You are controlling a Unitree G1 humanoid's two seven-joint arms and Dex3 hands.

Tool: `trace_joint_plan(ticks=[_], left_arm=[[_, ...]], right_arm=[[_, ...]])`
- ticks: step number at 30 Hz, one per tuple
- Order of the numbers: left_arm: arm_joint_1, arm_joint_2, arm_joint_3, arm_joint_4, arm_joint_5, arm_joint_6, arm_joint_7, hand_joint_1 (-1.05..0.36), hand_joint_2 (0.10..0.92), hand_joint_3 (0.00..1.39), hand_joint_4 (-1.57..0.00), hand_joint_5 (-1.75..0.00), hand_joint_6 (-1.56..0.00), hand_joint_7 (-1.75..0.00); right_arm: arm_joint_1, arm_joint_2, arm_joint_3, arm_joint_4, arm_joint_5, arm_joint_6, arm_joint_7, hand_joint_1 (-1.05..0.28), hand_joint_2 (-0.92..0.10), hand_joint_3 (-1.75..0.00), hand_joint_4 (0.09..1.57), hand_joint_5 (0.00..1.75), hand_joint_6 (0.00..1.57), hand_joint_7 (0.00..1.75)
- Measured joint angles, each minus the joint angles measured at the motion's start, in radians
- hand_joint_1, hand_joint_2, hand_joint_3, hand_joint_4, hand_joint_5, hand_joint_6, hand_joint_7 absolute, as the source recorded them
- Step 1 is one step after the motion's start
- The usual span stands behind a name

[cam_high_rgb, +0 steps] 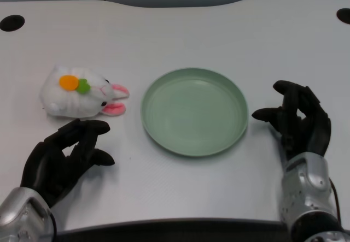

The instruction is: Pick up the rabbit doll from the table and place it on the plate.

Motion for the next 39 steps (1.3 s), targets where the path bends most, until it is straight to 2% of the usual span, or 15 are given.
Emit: trace_joint_plan(ticks=[3,5,10,14,19,21,25,28,31,32,33,35,39], left_arm=[[0.000,0.000,-0.001,-0.009,0.001,-0.006,-0.001,-0.50,0.921,0.42,-0.49,-1.57,-0.63,-1.06],[0.001,0.003,-0.007,-0.024,0.007,-0.033,-0.004,-0.49,0.921,0.48,-0.44,-1.60,-0.58,-1.07],[-0.014,0.029,-0.023,-0.036,0.044,-0.122,-0.026,-0.52,0.921,0.50,-0.51,-1.66,-0.58,-1.11],[-0.045,0.059,-0.042,-0.022,0.106,-0.219,-0.025,-0.52,0.921,0.55,-0.51,-1.71,-0.56,-1.18],[-0.107,0.134,-0.065,-0.012,0.204,-0.302,-0.018,-0.53,0.921,0.57,-0.51,-1.67,-0.53,-1.20],[-0.129,0.163,-0.072,-0.013,0.244,-0.318,-0.006,-0.52,0.921,0.55,-0.50,-1.64,-0.52,-1.17],[-0.179,0.241,-0.113,-0.009,0.367,-0.375,0.018,-0.49,0.921,0.54,-0.47,-1.60,-0.52,-1.10],[-0.221,0.289,-0.147,-0.002,0.450,-0.399,0.036,-0.45,0.921,0.53,-0.46,-1.55,-0.52,-1.03],[-0.266,0.351,-0.201,0.002,0.571,-0.386,0.044,-0.46,0.921,0.46,-0.48,-1.14,-0.62,-0.58],[-0.283,0.369,-0.217,0.003,0.602,-0.375,0.044,-0.46,0.921,0.39,-0.47,-1.00,-0.63,-0.39],[-0.300,0.390,-0.231,0.006,0.635,-0.372,0.045,-0.48,0.921,0.34,-0.44,-0.90,-0.61,-0.28],[-0.336,0.435,-0.266,0.020,0.700,-0.385,0.046,-0.56,0.921,0.26,-0.34,-0.74,-0.53,-0.12],[-0.404,0.514,-0.361,0.034,0.877,-0.412,0.053,-0.71,0.921,0.17,-0.06,-0.50,-0.30,-0.01]], right_arm=[[0.000,0.000,0.001,0.000,-0.001,0.000,-0.001,-0.40,-0.92,-0.39,0.88,1.38,0.70,1.15],[0.000,0.000,0.003,0.000,-0.002,-0.001,-0.004,-0.40,-0.92,-0.38,0.88,1.38,0.71,1.15],[0.000,0.001,0.006,0.000,-0.003,-0.001,-0.014,-0.40,-0.92,-0.39,0.87,1.36,0.69,1.14],[0.000,0.002,0.010,0.000,-0.003,-0.001,-0.011,-0.40,-0.92,-0.39,0.88,1.37,0.70,1.15],[0.001,0.007,0.012,0.000,-0.002,-0.006,-0.005,-0.40,-0.92,-0.38,0.88,1.37,0.71,1.15],[0.001,0.007,0.012,0.000,-0.002,-0.009,-0.002,-0.40,-0.92,-0.38,0.88,1.37,0.71,1.14],[0.001,0.009,0.021,0.000,-0.005,-0.010,-0.008,-0.39,-0.92,-0.40,0.87,1.37,0.70,1.13],[0.002,0.013,0.022,0.000,-0.006,-0.010,-0.008,-0.39,-0.92,-0.41,0.87,1.37,0.70,1.13],[0.002,0.016,0.022,0.000,-0.005,-0.010,-0.008,-0.40,-0.92,-0.39,0.87,1.37,0.70,1.13],[0.002,0.016,0.022,0.000,-0.005,-0.010,-0.008,-0.39,-0.92,-0.40,0.85,1.37,0.69,1.13],[0.003,0.016,0.023,0.000,-0.006,-0.011,-0.008,-0.39,-0.92,-0.40,0.85,1.37,0.69,1.14],[0.004,0.016,0.024,0.000,-0.007,-0.015,-0.007,-0.39,-0.92,-0.42,0.85,1.38,0.68,1.14],[0.007,0.016,0.028,0.001,-0.013,-0.034,-0.005,-0.39,-0.92,-0.43,0.85,1.40,0.69,1.15]])
